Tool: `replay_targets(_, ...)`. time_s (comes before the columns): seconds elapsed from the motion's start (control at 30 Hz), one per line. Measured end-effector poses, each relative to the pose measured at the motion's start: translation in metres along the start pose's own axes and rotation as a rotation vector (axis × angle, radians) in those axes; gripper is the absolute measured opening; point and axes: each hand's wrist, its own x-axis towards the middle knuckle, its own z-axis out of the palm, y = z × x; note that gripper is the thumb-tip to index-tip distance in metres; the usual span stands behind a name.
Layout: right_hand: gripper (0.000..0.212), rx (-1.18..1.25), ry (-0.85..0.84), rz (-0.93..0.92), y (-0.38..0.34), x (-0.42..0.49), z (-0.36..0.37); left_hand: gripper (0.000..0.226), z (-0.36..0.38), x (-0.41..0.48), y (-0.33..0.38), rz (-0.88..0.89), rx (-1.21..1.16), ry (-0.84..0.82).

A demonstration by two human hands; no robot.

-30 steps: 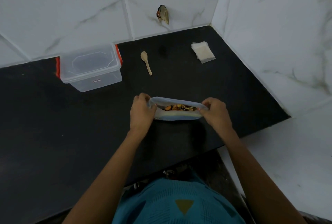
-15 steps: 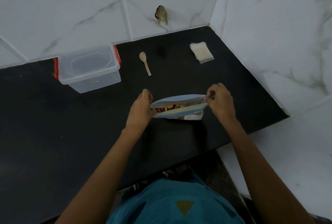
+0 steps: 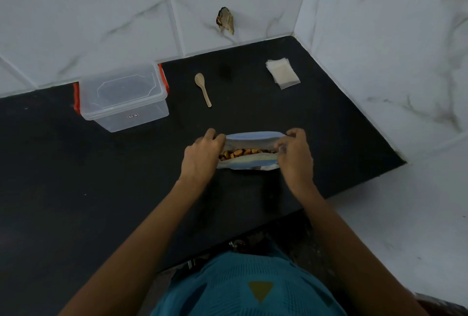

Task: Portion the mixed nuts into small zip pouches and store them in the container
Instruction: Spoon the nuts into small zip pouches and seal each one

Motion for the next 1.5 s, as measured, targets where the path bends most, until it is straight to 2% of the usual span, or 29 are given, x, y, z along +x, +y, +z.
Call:
replay_targets(0.13,0.031,-0.081,-0.034,0.012,0.002,0.000,0.000,0.042,0.001,-0.002,0.020,-0.260,-0.084,0.016)
replay_targets(0.2,0.031,-0.095,-0.073,0.020,0.003,0.001,-0.003,0.049,0.002,-0.001,0.027,-0.317,-0.130,0.004)
replay_targets(0.27,0.030,-0.060,-0.123,0.046,0.006,0.005,-0.011,0.055,0.002,0.001,0.027,-0.320,-0.202,-0.016)
replay_targets(0.4,0.036,0.004,-0.329,0.124,0.010,0.020,-0.030,0.059,-0.003,0.006,0.016,-0.282,-0.315,-0.035)
replay_targets(0.57,0.032,0.061,-0.216,0.101,0.014,0.026,-0.029,0.064,-0.002,0.012,0.012,-0.205,-0.372,-0.068)
replay_targets(0.7,0.027,0.034,-0.323,0.128,0.021,0.024,-0.027,0.062,0.001,0.012,0.006,-0.148,-0.323,-0.145)
replay_targets(0.83,0.024,-0.064,-0.243,-0.055,0.022,0.022,-0.029,0.044,0.006,0.005,0.003,-0.117,-0.235,-0.011)
replay_targets(0.93,0.015,-0.016,-0.237,-0.190,0.022,0.024,-0.030,0.033,0.009,0.003,0.005,-0.074,-0.299,0.088)
replay_targets(1.0,0.009,0.052,-0.206,-0.208,0.022,0.026,-0.029,0.026,0.011,0.003,0.004,-0.102,-0.427,0.143)
replay_targets(1.1,0.013,0.222,-0.186,-0.100,0.028,0.032,-0.028,0.021,0.010,0.006,-0.001,-0.197,-0.656,0.199)
replay_targets(1.2,0.014,0.334,-0.276,-0.014,0.032,0.039,-0.028,0.032,0.010,0.013,-0.009,-0.174,-0.669,0.140)
replay_targets(1.33,0.018,0.385,-0.331,0.042,0.035,0.047,-0.026,0.025,0.010,0.025,-0.017,-0.101,-0.573,0.025)
replay_targets(1.5,0.015,0.601,-0.412,0.246,0.041,0.055,-0.012,0.019,0.004,0.038,-0.025,-0.146,-0.744,-0.225)
